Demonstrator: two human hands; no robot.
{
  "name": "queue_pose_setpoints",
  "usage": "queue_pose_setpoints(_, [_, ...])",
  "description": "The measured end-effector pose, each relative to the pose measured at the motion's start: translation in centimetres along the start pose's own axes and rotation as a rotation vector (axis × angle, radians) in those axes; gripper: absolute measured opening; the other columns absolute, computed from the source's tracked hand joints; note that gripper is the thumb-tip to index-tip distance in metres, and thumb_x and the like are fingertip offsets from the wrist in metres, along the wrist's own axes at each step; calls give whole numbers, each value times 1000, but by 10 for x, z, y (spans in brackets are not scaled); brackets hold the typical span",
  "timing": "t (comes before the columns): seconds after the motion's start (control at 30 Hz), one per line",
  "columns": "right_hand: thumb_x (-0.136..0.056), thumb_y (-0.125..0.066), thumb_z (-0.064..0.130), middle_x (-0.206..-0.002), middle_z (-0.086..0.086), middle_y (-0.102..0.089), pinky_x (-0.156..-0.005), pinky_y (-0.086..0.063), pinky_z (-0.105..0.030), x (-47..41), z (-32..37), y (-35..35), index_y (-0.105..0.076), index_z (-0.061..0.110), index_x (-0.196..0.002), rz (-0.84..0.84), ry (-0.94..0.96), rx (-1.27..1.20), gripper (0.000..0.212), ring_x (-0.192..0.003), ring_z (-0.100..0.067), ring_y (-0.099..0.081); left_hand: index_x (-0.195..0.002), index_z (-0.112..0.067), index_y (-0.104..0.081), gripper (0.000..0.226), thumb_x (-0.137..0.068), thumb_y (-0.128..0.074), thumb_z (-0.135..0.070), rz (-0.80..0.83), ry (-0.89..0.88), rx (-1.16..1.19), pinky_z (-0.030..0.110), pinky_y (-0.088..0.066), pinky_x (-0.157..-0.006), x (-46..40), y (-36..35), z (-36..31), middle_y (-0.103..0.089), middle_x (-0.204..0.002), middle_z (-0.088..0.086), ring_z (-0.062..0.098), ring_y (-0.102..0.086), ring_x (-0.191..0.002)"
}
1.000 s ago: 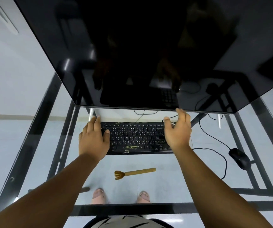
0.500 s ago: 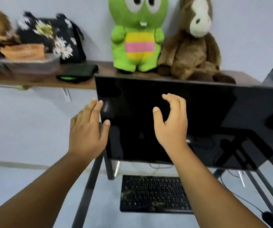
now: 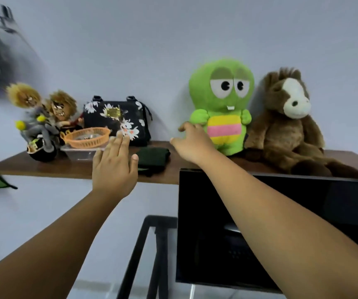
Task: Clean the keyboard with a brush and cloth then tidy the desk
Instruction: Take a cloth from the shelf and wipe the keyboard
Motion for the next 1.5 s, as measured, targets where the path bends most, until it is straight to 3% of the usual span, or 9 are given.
queue_pose_setpoints(0.27, [-91, -51, 49, -143, -14, -44, -101, -40, -34, -36, 27, -90, -42, 11, -140, 352, -127, 208, 63, -130, -32, -43, -154, -21, -19, 56, -100, -29, -36, 125, 11, -63, 44, -6, -119, -28, -25, 43, -13, -163, 0, 17, -6, -150])
queue_pose_setpoints(0.37, [-89, -50, 59, -147, -12, -39, -108, -37, -39, -43, 29, -108, -38, 12, -144, 367, -181, 250, 74, -137, -30, -34, -154, -21, -16, 57, -101, -27, -35, 158, 14, -64, 43, -5, -120, -30, -33, 51, -13, -163, -1, 16, -4, -150])
queue_pose_setpoints(0.47, [-80, -56, 69, -144, -13, -37, -102, -39, -38, -48, 27, -120, -42, 15, -142, 350, -239, 334, 83, -132, -29, -38, -155, -20, -15, 57, -101, -26, -35, 159, 1, -63, 42, -6, -121, -29, -38, 56, -11, -163, -2, 15, -3, -150])
queue_pose_setpoints(0.6, [-76, -70, 59, -135, -11, -45, -82, -43, -31, -58, 26, -124, -49, 15, -134, 349, -253, 343, 75, -125, -27, -44, -155, -21, -12, 57, -101, -26, -33, 146, -23, -49, 40, -4, -120, -28, -41, 58, -7, -163, -3, 15, 0, -150])
queue_pose_setpoints(0.77, [-77, -78, 37, -116, -8, -65, -81, -49, -28, -64, 25, -120, -61, 10, -117, 328, -266, 257, 51, -109, -27, -61, -155, -21, -13, 57, -101, -28, -32, 129, -20, -24, 39, -4, -120, -26, -42, 60, -7, -163, -3, 15, -1, -150])
queue_pose_setpoints(0.87, [-80, -74, 21, -106, -9, -67, -69, -48, -25, -63, 25, -115, -64, 8, -99, 265, -283, 145, 25, -97, -27, -66, -155, -20, -15, 56, -101, -26, -33, 108, -24, -15, 40, -6, -120, -27, -39, 58, -10, -163, -2, 15, -3, -150])
queue_pose_setpoints(0.97, [-80, -67, 14, -103, -9, -67, -68, -46, -24, -62, 32, -100, -60, 11, -87, 163, -258, 100, 10, -97, -28, -66, -154, -20, -19, 61, -95, -19, -38, 86, -39, -21, 41, -8, -120, -28, -31, 51, -14, -162, -1, 16, -7, -150])
queue_pose_setpoints(1.1, [-80, -60, 10, -115, -7, -67, -83, -48, -24, -59, 42, -68, -69, 11, -109, 8, -165, 0, 31, -108, -26, -63, -153, -18, -25, 63, -93, -21, -39, 34, -50, -14, 42, -10, -120, -25, -18, 38, -17, -162, 0, 18, -11, -150])
queue_pose_setpoints(1.5, [-75, -74, 22, -111, 4, -65, -96, -48, -28, 60, -24, 63, -68, 29, -106, -436, 81, -505, 33, -101, -7, -60, -152, -20, -24, 58, -96, -29, -33, -57, -64, 229, 40, -9, -120, 81, -2, -51, -17, -162, -3, 12, -6, -150])
Point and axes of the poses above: each hand's wrist, its own x-axis away from the middle knuckle, its own y-axis out of the back of the hand, z = x × y, the point moved 7 cm from there along -x, towards the middle knuckle
